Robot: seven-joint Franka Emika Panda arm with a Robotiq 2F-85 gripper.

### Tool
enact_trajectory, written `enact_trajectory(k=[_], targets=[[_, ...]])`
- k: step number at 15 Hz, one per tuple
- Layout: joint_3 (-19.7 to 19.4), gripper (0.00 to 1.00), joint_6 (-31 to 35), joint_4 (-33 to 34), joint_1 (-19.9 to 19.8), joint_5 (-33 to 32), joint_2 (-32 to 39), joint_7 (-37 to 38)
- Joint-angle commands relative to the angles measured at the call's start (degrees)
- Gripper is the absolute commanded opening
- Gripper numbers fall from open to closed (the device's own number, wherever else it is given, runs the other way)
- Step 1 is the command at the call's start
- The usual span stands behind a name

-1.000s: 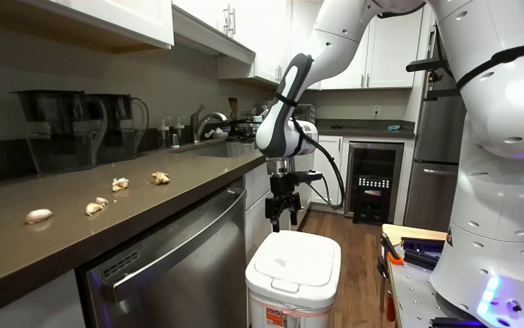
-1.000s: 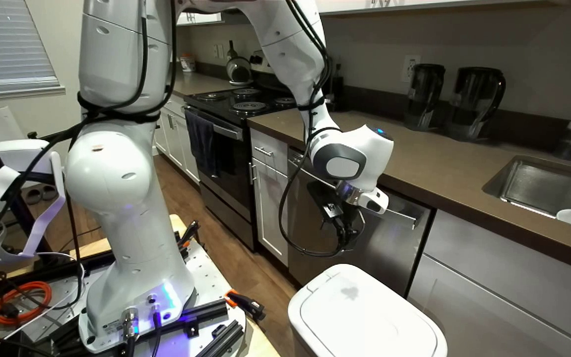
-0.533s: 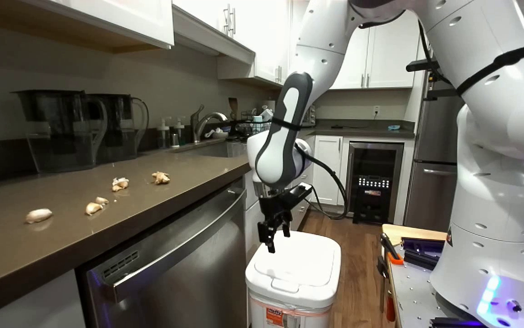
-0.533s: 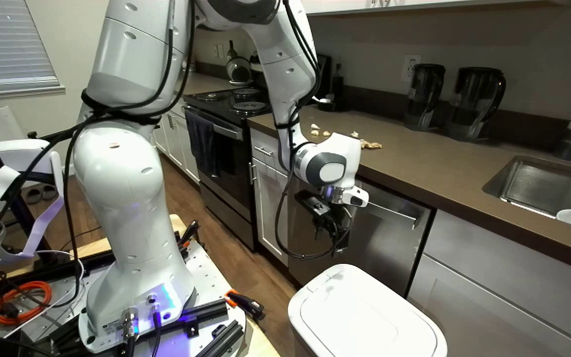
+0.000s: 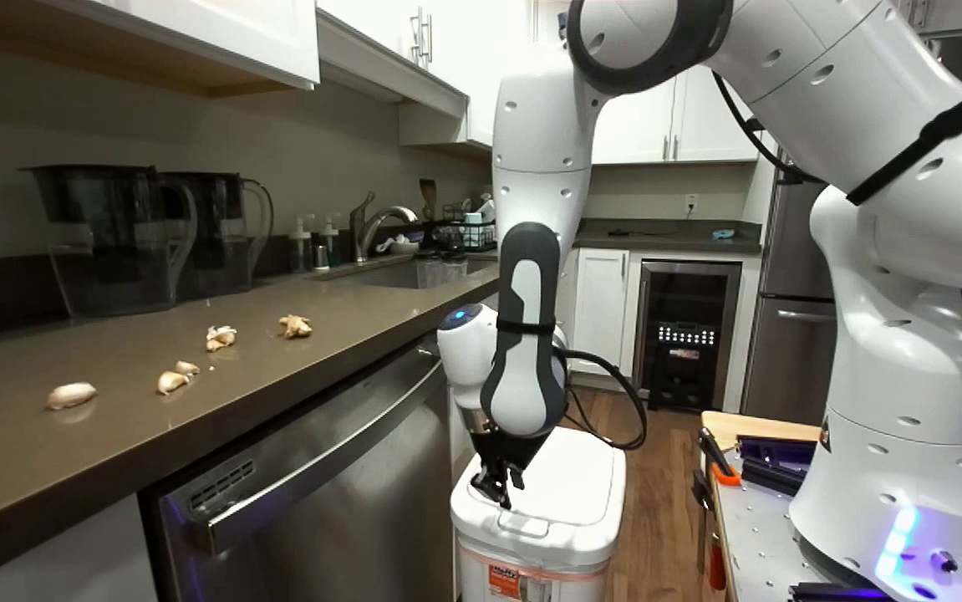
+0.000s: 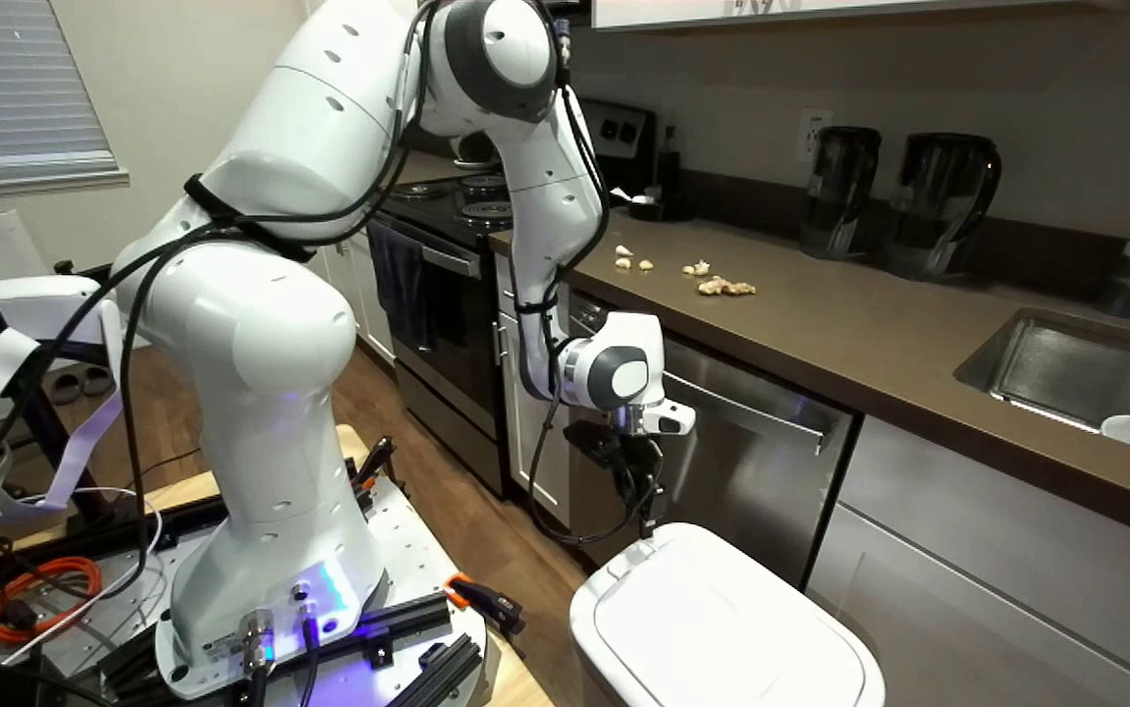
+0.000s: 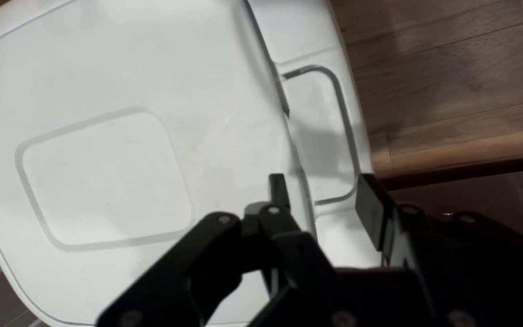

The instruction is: Open the white bin

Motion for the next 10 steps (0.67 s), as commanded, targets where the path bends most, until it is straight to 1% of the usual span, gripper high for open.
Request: enact_trajectory(k=[1, 3, 5, 7, 8, 10], targets=[[-2.5, 0.15, 2.5, 3.8, 2.5, 2.5, 7.0, 2.1], [-2.4, 0.04, 2.8, 6.0, 2.3, 3.7, 9.8, 1.6], [-1.4, 0.00, 1.5, 8.6, 1.2, 4.9, 11.8, 0.7], [-1.6, 0.00, -1.2, 10.0, 2.0, 5.8, 12.3, 1.0], [-1.7, 0.02, -2.2, 10.0, 2.3, 5.7, 11.8, 1.1], [-1.4, 0.02, -4.8, 10.4, 2.1, 5.6, 11.4, 1.1]])
